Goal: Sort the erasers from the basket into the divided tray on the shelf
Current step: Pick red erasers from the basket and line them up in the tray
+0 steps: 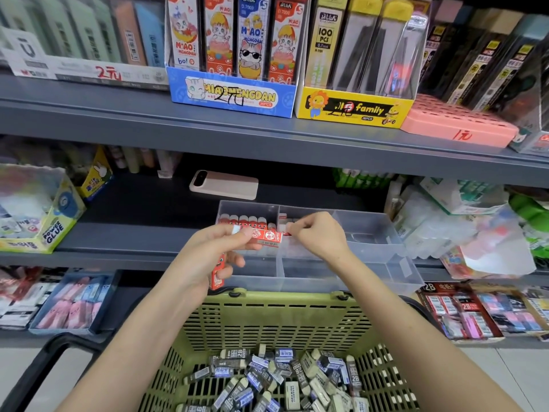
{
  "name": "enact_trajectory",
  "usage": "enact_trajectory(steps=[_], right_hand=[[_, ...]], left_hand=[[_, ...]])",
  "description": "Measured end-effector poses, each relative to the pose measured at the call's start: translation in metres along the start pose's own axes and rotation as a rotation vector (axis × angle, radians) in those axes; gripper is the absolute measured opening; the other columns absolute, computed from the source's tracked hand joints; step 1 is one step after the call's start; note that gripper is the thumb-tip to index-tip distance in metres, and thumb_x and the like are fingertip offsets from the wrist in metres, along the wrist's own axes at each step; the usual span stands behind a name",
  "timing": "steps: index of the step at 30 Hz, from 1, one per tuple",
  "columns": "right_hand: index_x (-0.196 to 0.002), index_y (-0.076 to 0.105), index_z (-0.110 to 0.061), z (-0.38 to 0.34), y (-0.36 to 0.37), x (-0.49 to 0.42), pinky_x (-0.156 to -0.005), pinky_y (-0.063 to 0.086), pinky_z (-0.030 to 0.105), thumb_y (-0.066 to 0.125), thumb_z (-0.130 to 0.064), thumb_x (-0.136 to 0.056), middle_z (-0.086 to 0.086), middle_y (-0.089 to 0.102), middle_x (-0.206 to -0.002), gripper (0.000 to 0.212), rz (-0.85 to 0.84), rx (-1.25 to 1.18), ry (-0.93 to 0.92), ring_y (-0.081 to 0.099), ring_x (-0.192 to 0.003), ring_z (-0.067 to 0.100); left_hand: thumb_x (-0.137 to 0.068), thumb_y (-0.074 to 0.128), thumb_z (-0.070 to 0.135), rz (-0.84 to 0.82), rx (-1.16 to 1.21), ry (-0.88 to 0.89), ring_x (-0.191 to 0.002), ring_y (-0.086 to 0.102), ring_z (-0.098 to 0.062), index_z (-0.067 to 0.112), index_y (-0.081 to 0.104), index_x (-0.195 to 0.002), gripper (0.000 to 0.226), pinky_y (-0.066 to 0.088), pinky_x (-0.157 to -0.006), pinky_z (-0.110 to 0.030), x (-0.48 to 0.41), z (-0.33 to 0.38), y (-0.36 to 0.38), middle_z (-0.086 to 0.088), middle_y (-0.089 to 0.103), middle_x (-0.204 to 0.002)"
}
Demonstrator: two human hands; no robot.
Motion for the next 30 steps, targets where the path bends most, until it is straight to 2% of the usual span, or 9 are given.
enact_trajectory(steps=[5, 7, 9, 13, 16, 19, 23, 26, 30], right_hand=[[-0.086, 0.074, -0.01, -0.008, -0.008, 0.003, -0.084, 0.052, 0.039, 0.058, -0.023, -0.088, 0.004, 0.073, -0.097, 0.022, 0.011, -0.052, -0.052, 0.064, -0.093, 0.022], [-0.082, 0.073, -0.013, -0.02, -0.017, 0.016, -0.075, 0.052, 0.033, 0.058, -0.026, -0.09, 0.002, 0.073, -0.088, 0.022, 0.035, -0.256, -0.168, 0.064, -0.085, 0.018], [-0.081, 0.072, -0.022, -0.034, -0.021, 0.036, -0.066, 0.048, 0.018, 0.062, -0.027, -0.089, -0.007, 0.072, -0.083, 0.013, -0.112, -0.44, -0.315, 0.063, -0.078, 0.005], [-0.087, 0.075, -0.019, -0.041, -0.02, 0.056, -0.062, 0.041, 0.019, 0.068, -0.026, -0.084, -0.002, 0.071, -0.079, 0.01, -0.173, -0.245, -0.48, 0.052, -0.064, 0.003], [-0.073, 0.074, -0.019, -0.024, -0.037, 0.045, -0.064, 0.044, 0.028, 0.07, -0.043, -0.078, -0.002, 0.07, -0.073, 0.024, 0.035, -0.339, -0.329, 0.054, -0.063, 0.007], [-0.058, 0.068, -0.017, -0.004, -0.044, 0.023, -0.056, 0.041, 0.029, 0.065, -0.063, -0.071, 0.003, 0.063, -0.058, 0.048, 0.211, -0.053, -0.113, 0.053, -0.063, 0.018], [-0.067, 0.07, -0.015, -0.003, -0.026, 0.003, -0.053, 0.037, 0.024, 0.059, -0.065, -0.078, 0.004, 0.065, -0.066, 0.052, 0.185, 0.267, 0.003, 0.059, -0.069, 0.023], [-0.063, 0.064, -0.015, -0.004, -0.015, -0.003, -0.052, 0.031, 0.022, 0.061, -0.053, -0.08, 0.002, 0.059, -0.067, 0.041, 0.201, 0.272, 0.031, 0.054, -0.071, 0.026], [-0.049, 0.051, -0.016, -0.001, -0.004, -0.004, -0.057, 0.036, 0.024, 0.056, -0.04, -0.079, -0.002, 0.049, -0.055, 0.039, 0.07, 0.215, 0.092, 0.048, -0.065, 0.027]], left_hand=[[-0.08, 0.07, 0.029, 0.033, -0.059, 0.039, -0.05, 0.053, -0.008, 0.01, 0.064, -0.1, 0.028, 0.031, -0.035, -0.015, 0.001, 0.002, 0.001, -0.008, 0.075, -0.092], [-0.083, 0.068, 0.029, 0.049, -0.094, 0.072, -0.049, 0.051, -0.007, 0.011, 0.061, -0.099, 0.025, 0.03, -0.035, -0.015, 0.001, 0.003, 0.001, -0.006, 0.075, -0.09], [-0.083, 0.068, 0.032, 0.064, -0.123, 0.098, -0.048, 0.05, -0.006, 0.012, 0.06, -0.095, 0.025, 0.027, -0.035, -0.016, -0.001, 0.006, 0.002, -0.006, 0.075, -0.088], [-0.083, 0.068, 0.039, 0.061, -0.223, 0.125, -0.046, 0.046, -0.005, 0.013, 0.062, -0.091, 0.028, 0.022, -0.037, -0.02, -0.004, 0.01, 0.008, -0.002, 0.075, -0.082], [-0.085, 0.065, 0.042, 0.099, -0.201, 0.112, -0.048, 0.045, -0.005, 0.018, 0.063, -0.092, 0.026, 0.024, -0.042, -0.023, -0.006, 0.01, 0.011, 0.002, 0.07, -0.07], [-0.091, 0.059, 0.024, 0.106, 0.039, 0.047, -0.053, 0.051, -0.009, 0.012, 0.061, -0.095, 0.013, 0.035, -0.045, -0.021, -0.008, 0.011, 0.009, -0.002, 0.064, -0.064], [-0.081, 0.04, -0.013, 0.05, 0.36, -0.032, -0.063, 0.055, -0.019, 0.001, 0.056, -0.106, 0.033, 0.039, -0.057, -0.028, -0.005, 0.01, 0.01, -0.014, 0.06, -0.071], [-0.084, 0.033, -0.019, 0.033, 0.397, -0.042, -0.068, 0.058, -0.023, 0.001, 0.056, -0.107, 0.038, 0.046, -0.065, -0.031, -0.003, 0.006, 0.009, -0.017, 0.059, -0.079], [-0.09, 0.046, -0.012, 0.011, 0.38, -0.02, -0.082, 0.072, -0.026, 0.002, 0.056, -0.107, 0.024, 0.058, -0.065, -0.031, -0.003, 0.002, 0.008, -0.016, 0.072, -0.087]])
Point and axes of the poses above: each hand's wrist, its own x-axis away from the middle knuckle, its own y-axis out of the palm, z = x × y, the point moved 4 cm from there along -x, towards the middle knuckle
